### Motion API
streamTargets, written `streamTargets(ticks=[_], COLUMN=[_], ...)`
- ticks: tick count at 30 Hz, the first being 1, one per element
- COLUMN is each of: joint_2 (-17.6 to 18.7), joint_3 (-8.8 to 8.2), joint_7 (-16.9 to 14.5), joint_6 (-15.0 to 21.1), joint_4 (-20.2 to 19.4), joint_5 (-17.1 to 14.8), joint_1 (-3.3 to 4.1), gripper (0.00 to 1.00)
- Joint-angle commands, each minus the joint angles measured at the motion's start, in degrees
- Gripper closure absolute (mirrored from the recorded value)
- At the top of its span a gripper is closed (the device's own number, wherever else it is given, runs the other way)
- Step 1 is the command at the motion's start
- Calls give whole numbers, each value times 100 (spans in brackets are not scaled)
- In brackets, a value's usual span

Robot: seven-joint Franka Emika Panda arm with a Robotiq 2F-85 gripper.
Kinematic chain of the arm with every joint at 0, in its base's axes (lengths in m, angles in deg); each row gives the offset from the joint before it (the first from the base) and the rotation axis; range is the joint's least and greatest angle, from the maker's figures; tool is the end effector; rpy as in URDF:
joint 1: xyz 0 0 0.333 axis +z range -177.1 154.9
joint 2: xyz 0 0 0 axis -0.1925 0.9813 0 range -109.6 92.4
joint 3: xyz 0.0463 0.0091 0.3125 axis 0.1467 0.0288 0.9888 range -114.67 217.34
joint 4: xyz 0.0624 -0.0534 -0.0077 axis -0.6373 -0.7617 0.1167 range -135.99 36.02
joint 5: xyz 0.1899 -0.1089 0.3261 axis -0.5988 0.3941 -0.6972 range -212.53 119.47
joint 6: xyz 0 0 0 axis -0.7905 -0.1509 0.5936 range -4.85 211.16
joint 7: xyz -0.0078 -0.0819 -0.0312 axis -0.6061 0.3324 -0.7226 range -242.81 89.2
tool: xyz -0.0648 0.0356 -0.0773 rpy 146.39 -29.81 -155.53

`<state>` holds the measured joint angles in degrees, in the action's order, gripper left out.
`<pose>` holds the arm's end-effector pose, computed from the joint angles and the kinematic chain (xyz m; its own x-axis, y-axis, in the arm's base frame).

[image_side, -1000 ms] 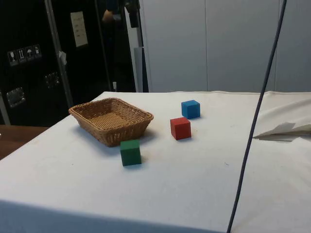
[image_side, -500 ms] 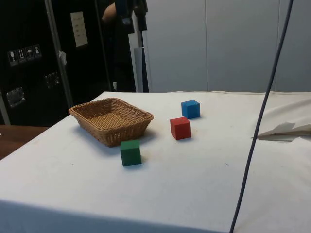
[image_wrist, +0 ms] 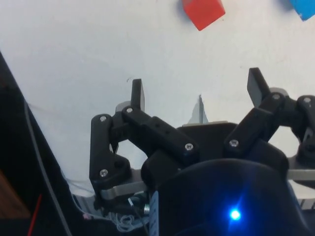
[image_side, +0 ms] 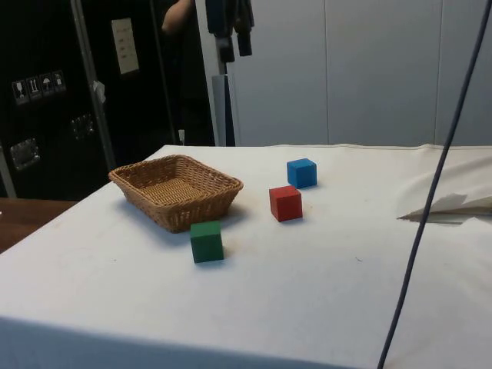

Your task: Pick up the blue cube and place it into the basket.

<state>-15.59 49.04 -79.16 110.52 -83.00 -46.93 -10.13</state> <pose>0.5093 -0.0118 0.4529 0.9995 0.0155 -0.0285 0.0152 -0.9998 -0.0124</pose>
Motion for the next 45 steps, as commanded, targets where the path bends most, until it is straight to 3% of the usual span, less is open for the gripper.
streamTargets(ticks=[1,4,5,13,15,24,26,35,36,37,45], joint_2=[-80,-235,-166,-561,-539,-831,-819,-779,-773,-745,-613], joint_3=[-6,-40,-29,-143,-155,-418,-481,-733,-773,-779,-968], joint_7=[-11,-52,-34,-201,-201,-579,-647,-974,-1003,-1020,-1192], joint_6=[126,315,201,710,647,1031,991,1352,1312,1404,1673], joint_4=[-120,-395,-292,-974,-951,-1473,-1484,-1719,-1719,-1736,-1822], joint_5=[34,52,23,74,46,115,80,160,132,189,344], joint_1=[-11,-17,-6,-34,-23,-69,-46,-97,-69,-97,-97], gripper=[0,0,0,0,0,0,0,0,0,0,0])
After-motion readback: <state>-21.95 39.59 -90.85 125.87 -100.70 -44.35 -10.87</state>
